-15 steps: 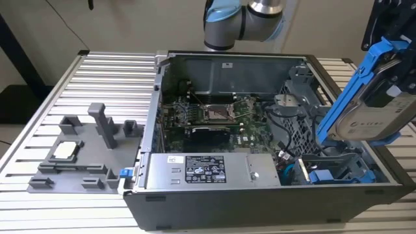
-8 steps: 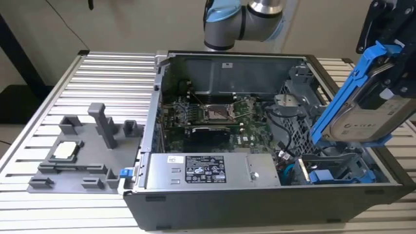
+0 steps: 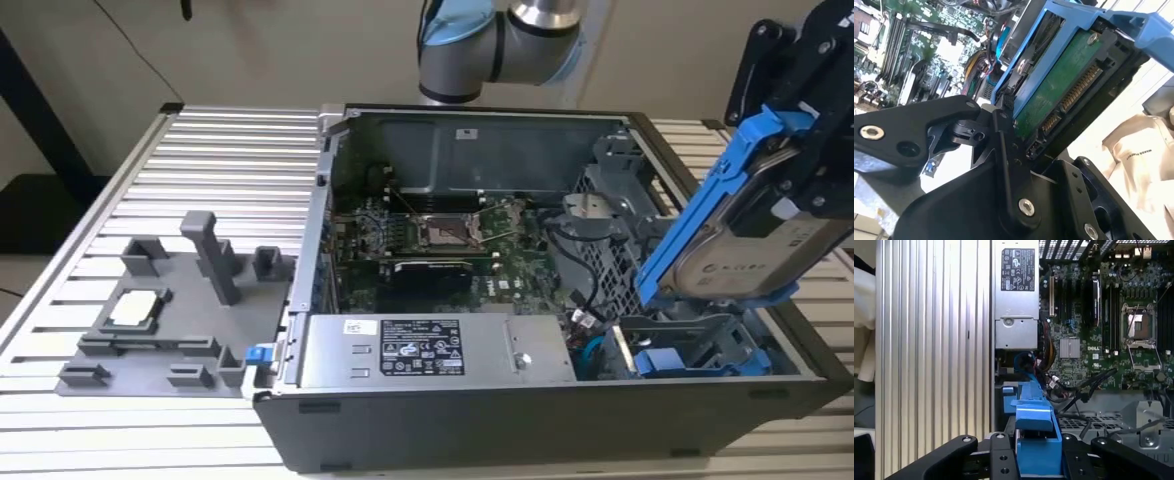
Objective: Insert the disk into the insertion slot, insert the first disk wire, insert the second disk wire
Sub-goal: 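Insert the disk into the insertion slot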
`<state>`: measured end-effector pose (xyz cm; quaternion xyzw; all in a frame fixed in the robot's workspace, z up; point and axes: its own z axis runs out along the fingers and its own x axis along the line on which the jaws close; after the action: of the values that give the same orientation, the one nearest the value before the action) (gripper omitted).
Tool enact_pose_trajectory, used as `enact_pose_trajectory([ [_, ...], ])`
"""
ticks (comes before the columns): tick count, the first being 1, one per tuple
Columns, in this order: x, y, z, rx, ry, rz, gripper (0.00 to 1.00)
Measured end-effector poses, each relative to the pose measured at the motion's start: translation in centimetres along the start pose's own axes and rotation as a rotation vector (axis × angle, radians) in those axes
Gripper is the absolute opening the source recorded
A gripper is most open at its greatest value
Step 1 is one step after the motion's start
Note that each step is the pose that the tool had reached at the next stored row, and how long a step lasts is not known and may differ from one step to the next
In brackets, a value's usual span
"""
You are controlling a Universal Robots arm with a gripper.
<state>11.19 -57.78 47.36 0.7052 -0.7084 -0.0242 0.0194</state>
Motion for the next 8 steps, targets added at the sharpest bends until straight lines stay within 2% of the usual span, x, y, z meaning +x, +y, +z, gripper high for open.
enact_pose_trajectory([
  [8, 0.01, -1.02, 1.39, -0.0001, 0.0015, -0.023, 0.33],
])
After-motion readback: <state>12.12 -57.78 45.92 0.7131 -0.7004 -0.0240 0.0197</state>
